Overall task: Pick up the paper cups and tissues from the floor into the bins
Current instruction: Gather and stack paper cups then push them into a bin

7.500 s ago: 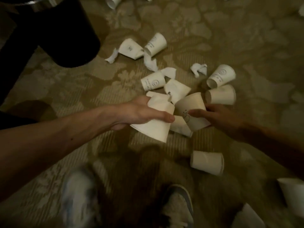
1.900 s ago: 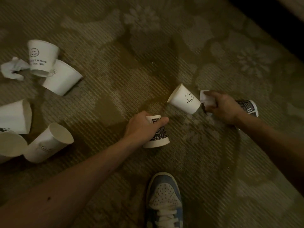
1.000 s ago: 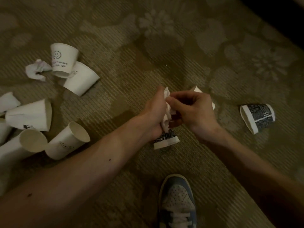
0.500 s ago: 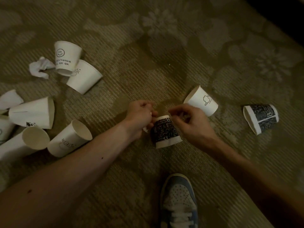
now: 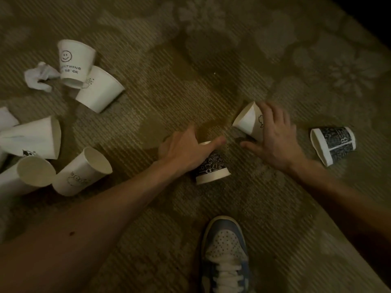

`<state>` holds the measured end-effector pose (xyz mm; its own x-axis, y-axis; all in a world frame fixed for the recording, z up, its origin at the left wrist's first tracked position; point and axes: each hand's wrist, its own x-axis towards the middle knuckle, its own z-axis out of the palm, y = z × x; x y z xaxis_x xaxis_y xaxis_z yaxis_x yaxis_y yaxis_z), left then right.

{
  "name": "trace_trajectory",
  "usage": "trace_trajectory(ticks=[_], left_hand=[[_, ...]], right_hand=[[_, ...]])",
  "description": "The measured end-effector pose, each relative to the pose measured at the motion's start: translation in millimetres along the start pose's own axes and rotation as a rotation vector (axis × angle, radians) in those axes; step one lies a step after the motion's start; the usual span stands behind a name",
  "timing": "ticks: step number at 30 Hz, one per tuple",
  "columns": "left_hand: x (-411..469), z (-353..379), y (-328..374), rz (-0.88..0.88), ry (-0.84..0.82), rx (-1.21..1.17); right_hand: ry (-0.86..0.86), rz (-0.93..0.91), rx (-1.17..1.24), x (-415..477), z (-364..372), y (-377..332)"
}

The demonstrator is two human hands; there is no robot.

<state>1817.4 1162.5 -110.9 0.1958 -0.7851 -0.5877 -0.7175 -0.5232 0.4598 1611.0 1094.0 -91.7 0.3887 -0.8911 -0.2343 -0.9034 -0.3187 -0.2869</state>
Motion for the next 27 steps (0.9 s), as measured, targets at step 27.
trace_trajectory(ticks=[27], left_hand=[[-3,-116,-25,0.092,-0.098,-0.479]], right_hand=[[-0.279,0.225,1.212,-9,-10,-107]])
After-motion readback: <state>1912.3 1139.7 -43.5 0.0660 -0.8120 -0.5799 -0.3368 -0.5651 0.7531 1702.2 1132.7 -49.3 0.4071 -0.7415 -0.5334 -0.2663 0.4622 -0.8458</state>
